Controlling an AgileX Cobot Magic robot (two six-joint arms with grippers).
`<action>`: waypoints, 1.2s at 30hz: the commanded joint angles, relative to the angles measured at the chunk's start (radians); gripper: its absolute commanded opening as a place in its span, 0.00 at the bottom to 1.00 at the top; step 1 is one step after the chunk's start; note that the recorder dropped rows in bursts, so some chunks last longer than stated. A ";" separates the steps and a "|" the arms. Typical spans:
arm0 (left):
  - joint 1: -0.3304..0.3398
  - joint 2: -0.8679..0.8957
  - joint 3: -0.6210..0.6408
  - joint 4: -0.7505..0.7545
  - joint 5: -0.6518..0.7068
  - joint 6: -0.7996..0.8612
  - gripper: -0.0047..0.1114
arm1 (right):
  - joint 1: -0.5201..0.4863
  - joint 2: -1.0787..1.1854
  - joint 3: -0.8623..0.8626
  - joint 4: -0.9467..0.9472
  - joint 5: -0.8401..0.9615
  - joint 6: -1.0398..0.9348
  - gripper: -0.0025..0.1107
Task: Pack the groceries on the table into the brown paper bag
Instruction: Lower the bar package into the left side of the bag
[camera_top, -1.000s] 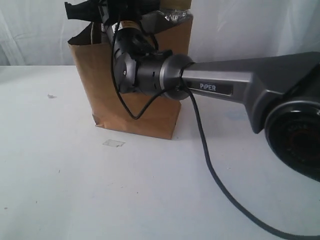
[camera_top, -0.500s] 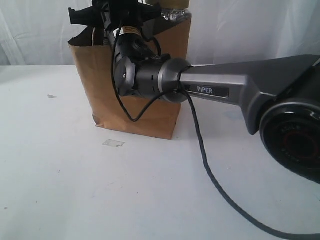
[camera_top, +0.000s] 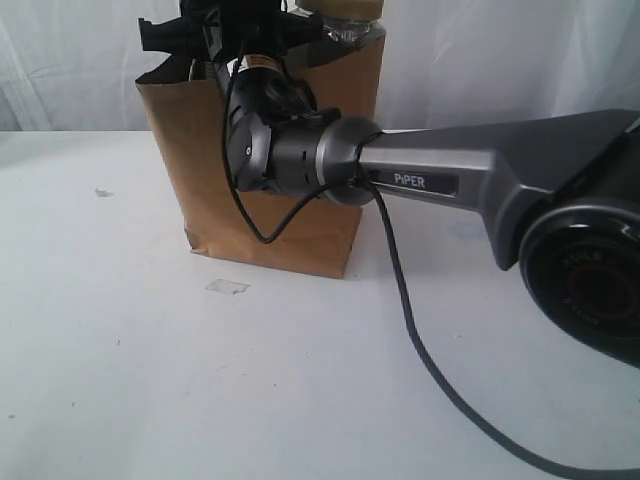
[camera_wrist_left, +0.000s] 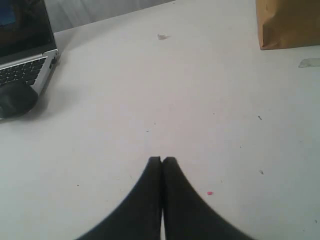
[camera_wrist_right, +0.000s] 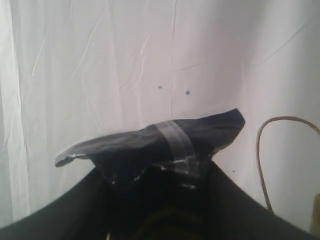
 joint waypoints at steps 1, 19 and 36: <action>-0.008 -0.004 0.003 -0.003 -0.002 -0.001 0.04 | 0.000 -0.016 -0.003 -0.005 -0.077 -0.008 0.44; -0.008 -0.004 0.003 -0.003 -0.002 -0.001 0.04 | 0.004 -0.075 -0.003 0.099 0.170 -0.151 0.64; -0.008 -0.004 0.003 -0.003 -0.002 -0.001 0.04 | 0.008 -0.120 -0.003 0.152 0.132 -0.279 0.68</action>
